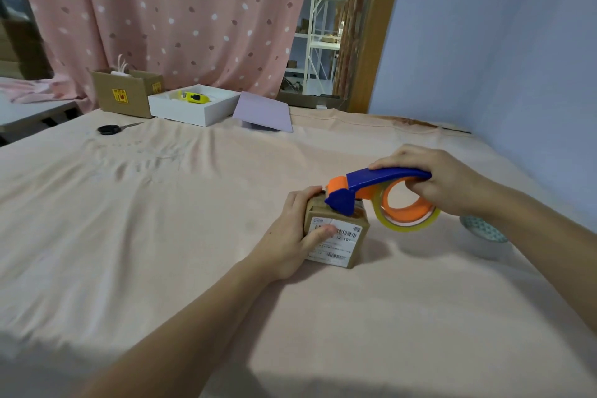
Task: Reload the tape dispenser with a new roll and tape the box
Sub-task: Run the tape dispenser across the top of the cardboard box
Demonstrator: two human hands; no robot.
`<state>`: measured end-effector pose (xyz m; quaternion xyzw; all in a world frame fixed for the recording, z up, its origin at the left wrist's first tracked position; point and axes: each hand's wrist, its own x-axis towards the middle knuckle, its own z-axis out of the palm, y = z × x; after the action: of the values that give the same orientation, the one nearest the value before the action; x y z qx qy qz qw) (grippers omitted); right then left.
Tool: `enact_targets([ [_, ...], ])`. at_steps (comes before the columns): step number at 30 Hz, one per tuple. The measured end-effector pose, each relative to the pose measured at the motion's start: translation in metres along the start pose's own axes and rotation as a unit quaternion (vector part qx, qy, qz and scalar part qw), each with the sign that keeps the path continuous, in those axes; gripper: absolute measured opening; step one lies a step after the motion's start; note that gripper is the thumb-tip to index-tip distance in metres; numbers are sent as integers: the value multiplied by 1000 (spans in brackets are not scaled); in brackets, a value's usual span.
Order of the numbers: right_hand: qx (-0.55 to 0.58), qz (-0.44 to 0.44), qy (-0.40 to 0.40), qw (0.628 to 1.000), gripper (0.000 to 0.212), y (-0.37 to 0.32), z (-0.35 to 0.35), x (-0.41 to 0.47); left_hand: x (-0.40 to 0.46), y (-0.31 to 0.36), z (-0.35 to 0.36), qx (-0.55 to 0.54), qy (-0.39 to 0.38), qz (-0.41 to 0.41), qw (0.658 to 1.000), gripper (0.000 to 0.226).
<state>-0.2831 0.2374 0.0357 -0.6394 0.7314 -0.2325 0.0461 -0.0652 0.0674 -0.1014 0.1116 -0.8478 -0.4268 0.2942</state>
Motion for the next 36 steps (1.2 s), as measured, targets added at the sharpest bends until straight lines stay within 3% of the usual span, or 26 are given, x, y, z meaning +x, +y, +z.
enact_targets([
  [13, 65, 39, 69, 995, 70, 5, 20, -15, -1, 1, 0, 2, 5, -3, 1000, 67],
  [19, 134, 58, 102, 984, 62, 10, 36, -26, 0, 0, 0, 8, 7, -4, 1000, 69],
  [28, 220, 98, 60, 969, 45, 9, 32, -40, -1, -1, 1, 19, 18, -8, 1000, 65],
  [36, 209, 121, 29, 970, 45, 2, 22, -36, 0, -1, 1, 16, 19, -9, 1000, 64],
])
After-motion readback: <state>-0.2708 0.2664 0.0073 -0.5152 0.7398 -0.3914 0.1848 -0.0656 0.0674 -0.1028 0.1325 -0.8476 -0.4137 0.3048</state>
